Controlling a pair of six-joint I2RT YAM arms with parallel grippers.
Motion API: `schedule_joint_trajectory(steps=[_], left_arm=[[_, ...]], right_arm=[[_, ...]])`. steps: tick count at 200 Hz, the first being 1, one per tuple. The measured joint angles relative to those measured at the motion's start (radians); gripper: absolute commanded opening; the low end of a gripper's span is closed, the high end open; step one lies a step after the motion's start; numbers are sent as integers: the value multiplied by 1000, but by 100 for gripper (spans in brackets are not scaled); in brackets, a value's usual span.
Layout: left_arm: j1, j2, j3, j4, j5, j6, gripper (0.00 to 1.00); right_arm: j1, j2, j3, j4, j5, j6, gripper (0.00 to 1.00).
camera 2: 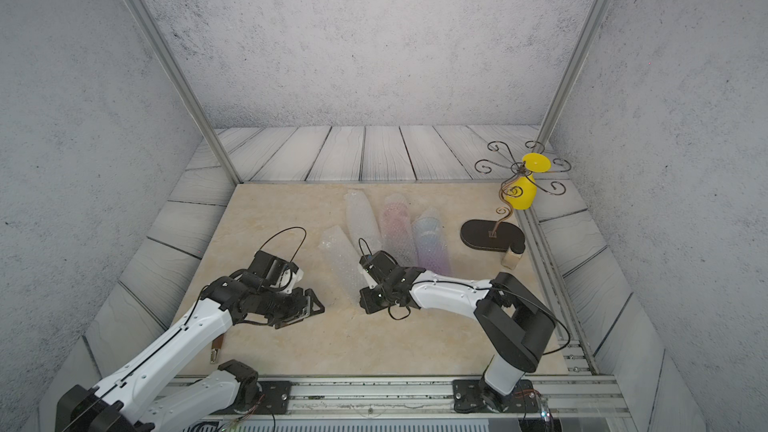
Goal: Unwrap the vase from the bubble wrap
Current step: Adjust the bubble wrap at the center of the board.
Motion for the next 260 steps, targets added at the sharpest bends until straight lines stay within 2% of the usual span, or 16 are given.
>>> schedule_joint_trajectory(steps=[23, 46, 74, 121, 162, 195, 260], left_arm=[[-17, 0, 7, -20, -7, 2, 75], [-41, 0, 13, -27, -21, 2, 75], [-72, 0, 14, -28, -34, 2, 75], [-111, -19, 14, -16, -51, -11, 74], [-198, -23, 13, 18, -88, -28, 70], [-287, -16, -21, 90, -140, -66, 65], [-405, 49, -127, 335, -225, -167, 65]], right_arm=[[0, 0, 0, 1, 0, -8, 6], [0, -4, -3, 13, -11, -7, 0], [0, -32, -21, 35, -30, -7, 0], [0, -169, -70, 58, -70, -3, 0], [0, -194, -197, 188, -125, 74, 0], [0, -188, -220, 220, -156, 112, 0], [0, -170, -248, 324, -196, 183, 0]])
